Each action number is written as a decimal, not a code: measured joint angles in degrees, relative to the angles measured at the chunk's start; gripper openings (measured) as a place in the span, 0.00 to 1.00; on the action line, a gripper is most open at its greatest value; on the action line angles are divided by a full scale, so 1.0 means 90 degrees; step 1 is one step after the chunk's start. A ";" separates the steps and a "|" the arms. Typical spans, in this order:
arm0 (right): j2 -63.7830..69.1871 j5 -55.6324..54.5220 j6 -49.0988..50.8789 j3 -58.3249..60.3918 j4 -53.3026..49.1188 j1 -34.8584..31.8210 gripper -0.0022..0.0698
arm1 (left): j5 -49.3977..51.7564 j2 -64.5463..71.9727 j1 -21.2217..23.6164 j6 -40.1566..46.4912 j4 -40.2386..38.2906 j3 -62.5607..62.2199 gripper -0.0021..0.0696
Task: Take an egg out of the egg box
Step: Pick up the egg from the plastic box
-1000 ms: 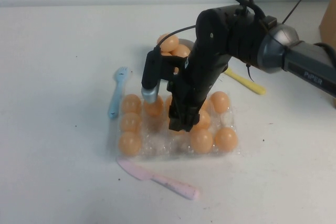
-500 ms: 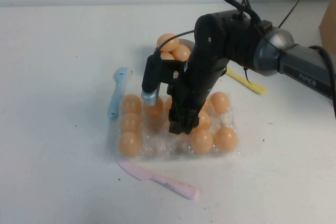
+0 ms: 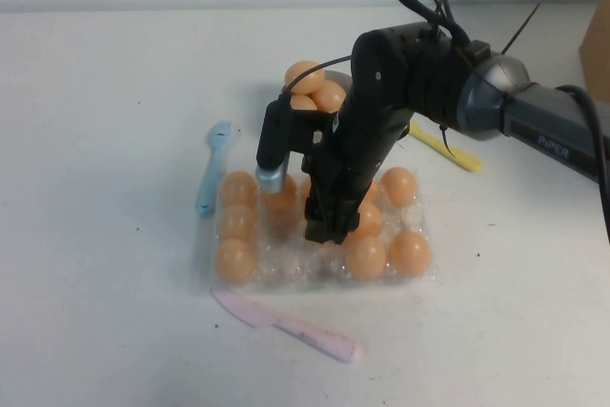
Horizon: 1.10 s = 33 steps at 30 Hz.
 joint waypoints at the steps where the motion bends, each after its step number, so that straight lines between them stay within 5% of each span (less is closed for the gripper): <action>1: 0.0000 0.0000 0.0000 0.0000 0.0000 0.0000 0.61 | 0.0000 0.0000 0.0000 0.0000 0.0000 0.0000 0.02; 23: -0.0045 0.0508 0.0315 -0.0526 -0.0266 0.0000 0.36 | 0.0000 0.0000 0.0000 0.0000 0.0000 0.0000 0.02; 33: -0.0121 0.1051 0.0823 -0.1647 -0.0287 0.0000 0.33 | 0.0000 0.0000 0.0000 0.0000 0.0000 0.0000 0.02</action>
